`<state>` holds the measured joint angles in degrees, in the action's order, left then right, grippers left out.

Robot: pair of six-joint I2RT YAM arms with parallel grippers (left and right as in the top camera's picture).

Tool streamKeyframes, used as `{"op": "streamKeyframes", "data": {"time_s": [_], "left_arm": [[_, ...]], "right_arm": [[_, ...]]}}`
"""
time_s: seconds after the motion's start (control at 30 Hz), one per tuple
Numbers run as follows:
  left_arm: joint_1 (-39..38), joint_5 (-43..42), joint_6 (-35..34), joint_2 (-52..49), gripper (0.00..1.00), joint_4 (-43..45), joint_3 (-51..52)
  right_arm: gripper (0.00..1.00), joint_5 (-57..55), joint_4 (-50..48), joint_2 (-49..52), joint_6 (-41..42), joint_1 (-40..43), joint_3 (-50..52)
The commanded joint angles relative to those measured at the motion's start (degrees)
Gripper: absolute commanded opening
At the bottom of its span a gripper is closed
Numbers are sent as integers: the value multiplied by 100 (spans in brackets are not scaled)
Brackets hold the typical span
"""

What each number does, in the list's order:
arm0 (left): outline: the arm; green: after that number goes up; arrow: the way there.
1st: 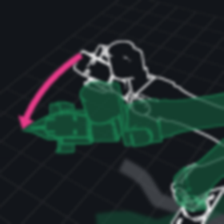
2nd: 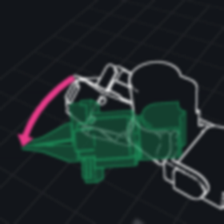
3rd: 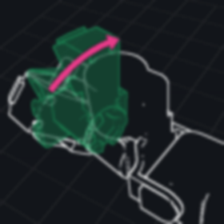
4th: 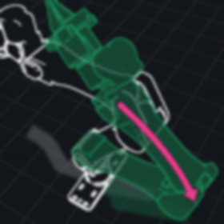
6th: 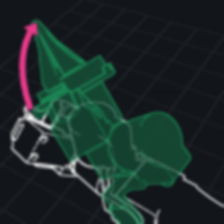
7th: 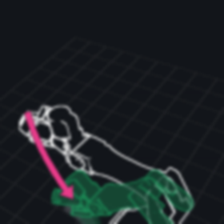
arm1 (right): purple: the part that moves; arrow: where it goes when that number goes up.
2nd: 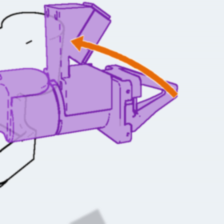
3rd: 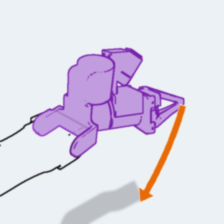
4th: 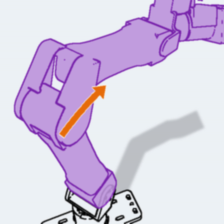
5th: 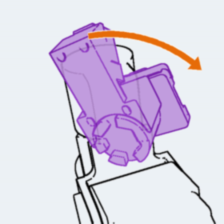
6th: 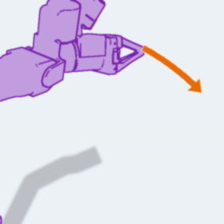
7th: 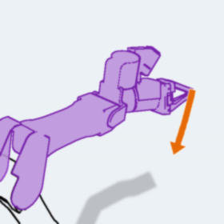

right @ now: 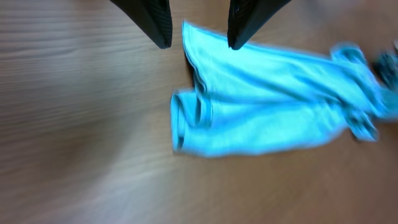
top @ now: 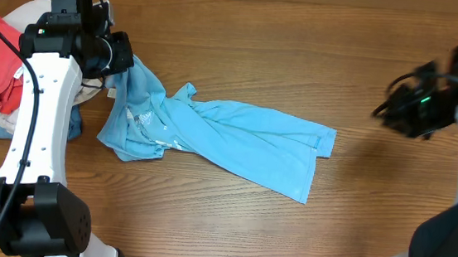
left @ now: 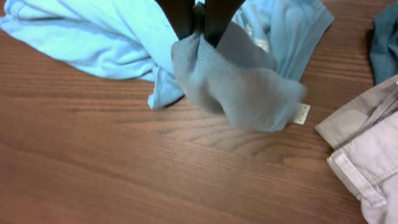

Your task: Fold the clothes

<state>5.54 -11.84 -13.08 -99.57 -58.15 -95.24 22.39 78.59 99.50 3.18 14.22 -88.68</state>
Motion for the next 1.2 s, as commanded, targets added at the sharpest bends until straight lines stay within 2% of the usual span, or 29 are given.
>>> {"op": "streamKeyframes", "data": {"time_s": [0.0, 0.2, 0.4, 0.57, 0.77, 0.83, 1.17], "left_arm": [[-35, -107, 378, -9, 4, -125, -155], [-35, -61, 433, -9, 4, -184, -155], [-35, -2, 433, -9, 4, -181, -155], [-33, 44, 435, -9, 4, -214, -155], [-33, 42, 435, -9, 4, -203, -155], [-33, 42, 457, -9, 4, -205, -155], [-33, 44, 459, -9, 4, -197, -155]], "right_arm": [[34, 90, -227, -22, -74, -332, 1045], [34, 535, -1139, -26, 463, -1213, 2938], [34, 323, -2238, -26, 1495, -2124, 3834], [37, -382, -2312, -26, 2098, -2485, 3958], [43, -586, -2319, -26, 2240, -2592, 3958], [48, -660, -2293, -26, 2240, -2643, 3960], [47, -1294, -2299, -63, 2551, -2691, 3941]]}}
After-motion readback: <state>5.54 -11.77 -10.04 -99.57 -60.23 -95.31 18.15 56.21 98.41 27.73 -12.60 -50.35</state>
